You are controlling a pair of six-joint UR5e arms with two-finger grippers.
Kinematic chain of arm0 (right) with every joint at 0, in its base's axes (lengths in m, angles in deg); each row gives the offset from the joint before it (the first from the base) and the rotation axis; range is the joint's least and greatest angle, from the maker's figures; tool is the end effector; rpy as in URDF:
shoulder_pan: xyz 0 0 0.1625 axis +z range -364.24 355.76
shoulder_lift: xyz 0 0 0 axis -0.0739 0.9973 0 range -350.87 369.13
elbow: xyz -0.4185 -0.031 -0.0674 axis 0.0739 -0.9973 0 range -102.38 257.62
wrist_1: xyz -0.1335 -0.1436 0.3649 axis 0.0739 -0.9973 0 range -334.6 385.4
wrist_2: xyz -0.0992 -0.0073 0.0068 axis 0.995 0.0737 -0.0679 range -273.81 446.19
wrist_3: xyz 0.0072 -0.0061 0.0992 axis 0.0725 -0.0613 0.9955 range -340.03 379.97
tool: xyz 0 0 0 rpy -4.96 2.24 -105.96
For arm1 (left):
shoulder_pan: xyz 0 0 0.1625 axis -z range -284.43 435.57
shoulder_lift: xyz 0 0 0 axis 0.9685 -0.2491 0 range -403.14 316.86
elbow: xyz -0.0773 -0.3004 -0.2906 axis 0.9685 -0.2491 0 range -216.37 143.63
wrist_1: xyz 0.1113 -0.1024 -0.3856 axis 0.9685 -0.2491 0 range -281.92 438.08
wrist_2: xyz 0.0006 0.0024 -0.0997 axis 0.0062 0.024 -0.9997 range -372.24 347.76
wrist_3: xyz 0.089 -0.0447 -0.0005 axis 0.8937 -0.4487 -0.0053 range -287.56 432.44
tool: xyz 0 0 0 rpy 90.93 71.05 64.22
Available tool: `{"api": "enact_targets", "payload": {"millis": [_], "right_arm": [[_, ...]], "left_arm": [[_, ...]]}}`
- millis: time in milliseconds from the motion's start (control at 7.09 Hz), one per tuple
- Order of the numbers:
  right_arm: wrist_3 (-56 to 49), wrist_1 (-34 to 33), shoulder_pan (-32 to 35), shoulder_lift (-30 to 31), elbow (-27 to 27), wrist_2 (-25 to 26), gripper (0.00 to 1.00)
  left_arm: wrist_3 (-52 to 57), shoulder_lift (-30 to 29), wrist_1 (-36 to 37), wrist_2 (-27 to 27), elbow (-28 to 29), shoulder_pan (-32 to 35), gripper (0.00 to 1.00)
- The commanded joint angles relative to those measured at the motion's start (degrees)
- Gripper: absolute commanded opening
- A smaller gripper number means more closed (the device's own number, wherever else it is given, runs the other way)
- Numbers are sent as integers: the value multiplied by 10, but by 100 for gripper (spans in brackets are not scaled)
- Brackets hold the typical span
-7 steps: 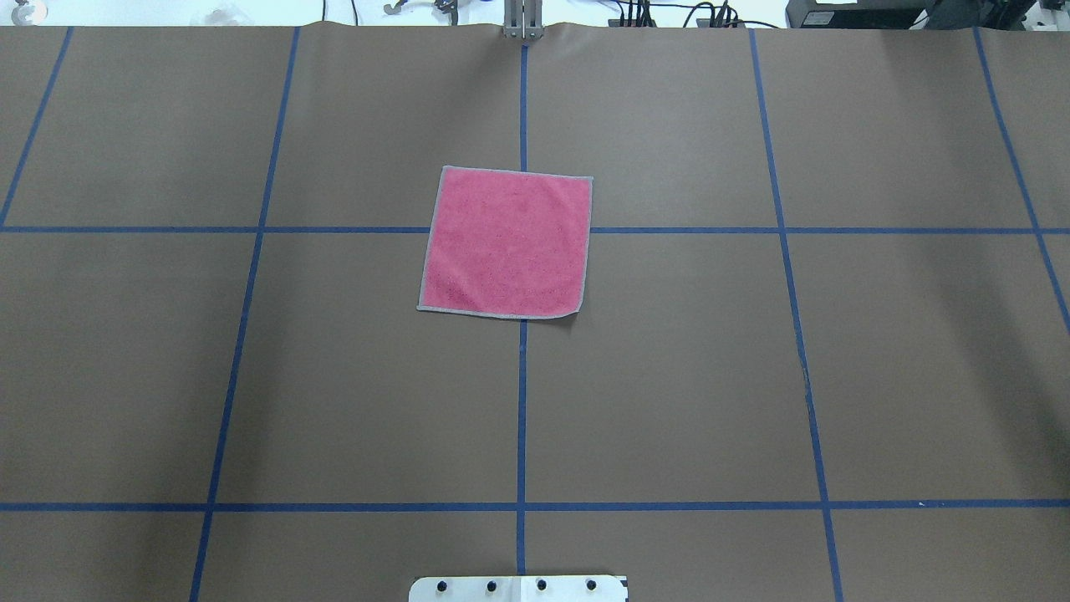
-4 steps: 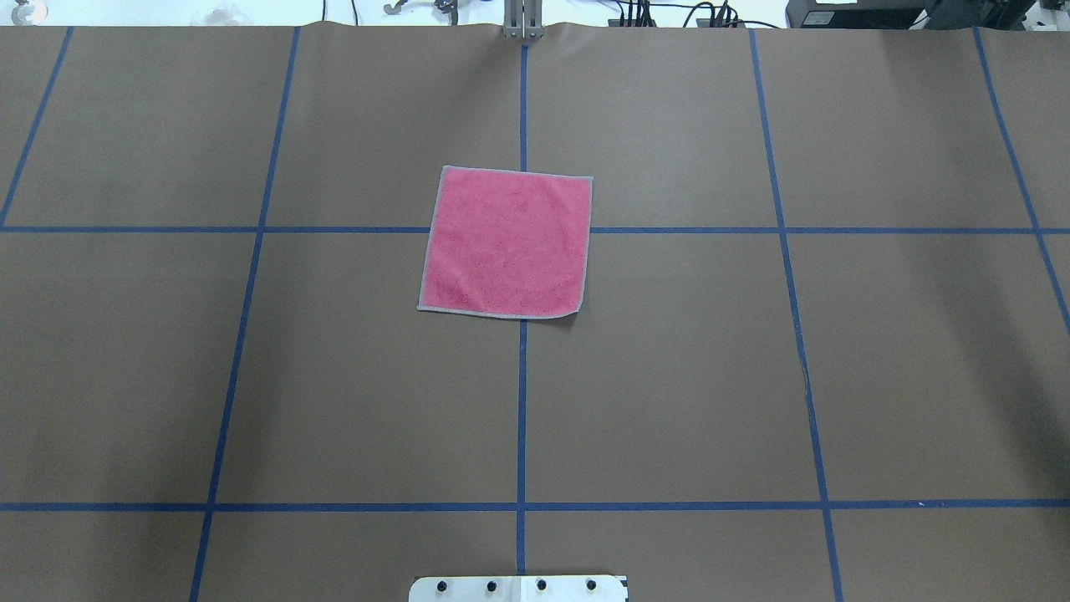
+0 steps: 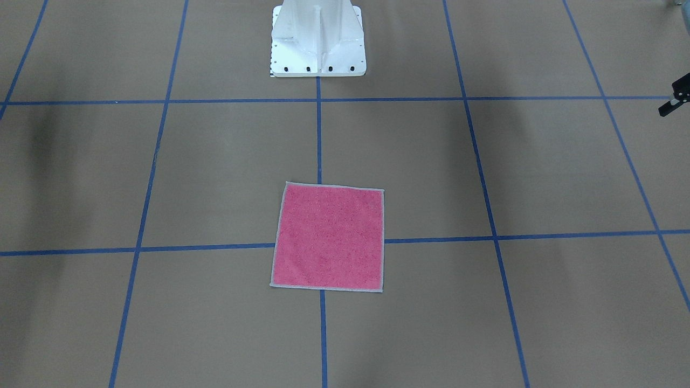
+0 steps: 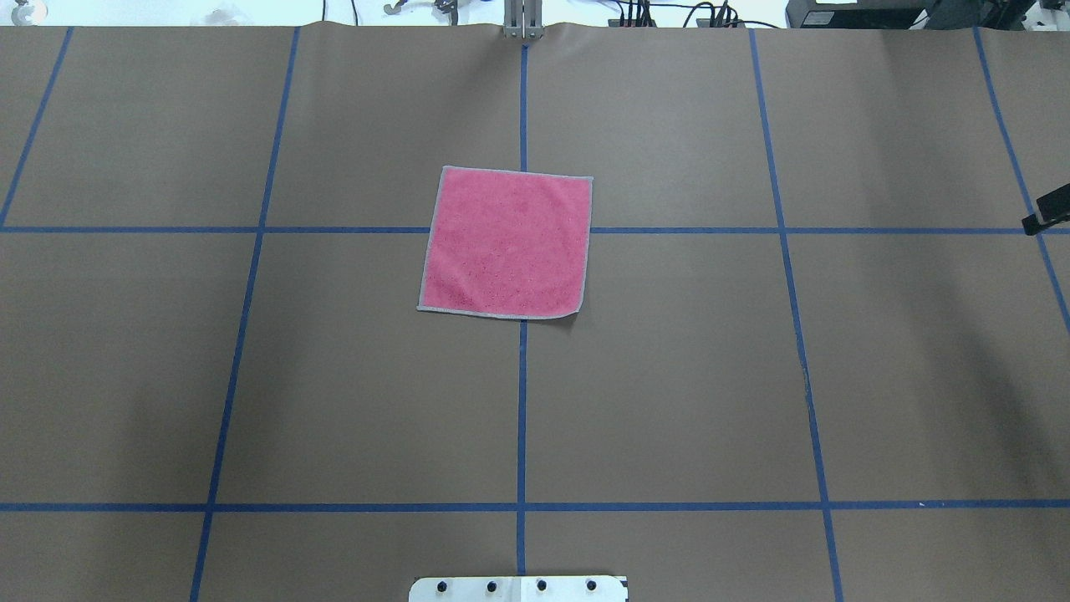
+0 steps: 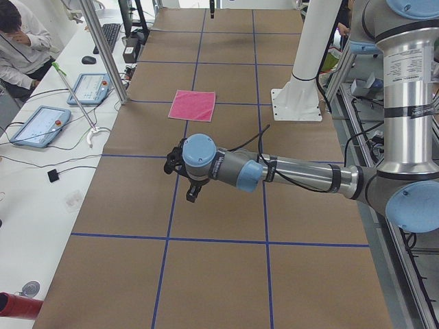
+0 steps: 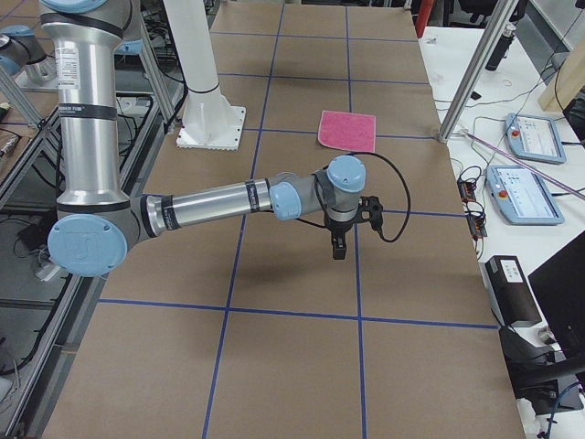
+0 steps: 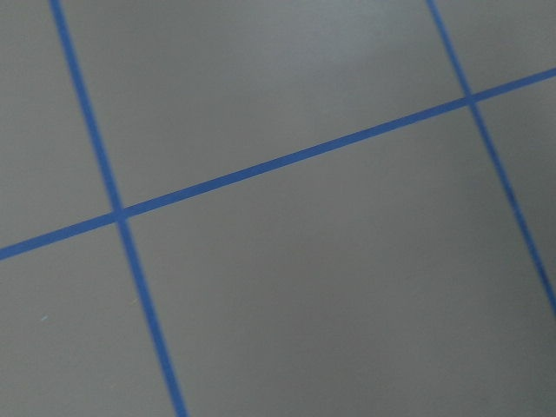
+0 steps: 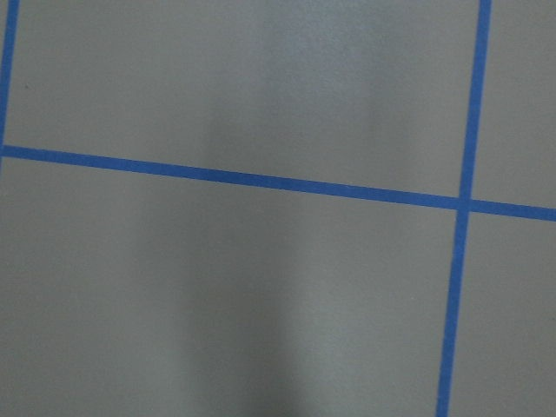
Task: Fold towel twice with both arms
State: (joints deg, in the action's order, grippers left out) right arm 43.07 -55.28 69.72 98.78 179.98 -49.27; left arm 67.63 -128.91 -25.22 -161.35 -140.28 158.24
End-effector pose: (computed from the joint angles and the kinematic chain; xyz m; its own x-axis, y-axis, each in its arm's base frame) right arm -0.0794 -0.5014 0.5287 0.6526 -0.0651 0.7549 0.0001 0.9963 0.0858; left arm 0.0122 -0.4693 0.5285 0.4746 0.3200 -0.8200 -0.0779 0.9432 0.3230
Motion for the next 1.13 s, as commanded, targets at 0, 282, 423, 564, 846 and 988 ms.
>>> {"api": "enact_targets", "payload": {"millis": [0, 282, 423, 564, 846, 988], "right_arm": [[193, 90, -77, -29, 6, 5, 100], [333, 91, -146, -89, 13, 39, 100], [407, 91, -193, -122, 14, 82, 100], [473, 90, -233, -154, 14, 115, 100], [602, 86, -296, -205, 14, 178, 99], [653, 83, -330, -225, 14, 223, 99]], "left_arm": [[-118, -65, -5, 42, 4, -78, 100], [-272, -122, -8, 112, 6, -166, 100], [-325, -150, -8, 112, 10, -184, 100], [-346, -172, -8, 113, 23, -207, 100], [-421, -207, -9, 156, 44, -247, 100], [-481, -220, -18, 198, 47, -276, 100]]}}
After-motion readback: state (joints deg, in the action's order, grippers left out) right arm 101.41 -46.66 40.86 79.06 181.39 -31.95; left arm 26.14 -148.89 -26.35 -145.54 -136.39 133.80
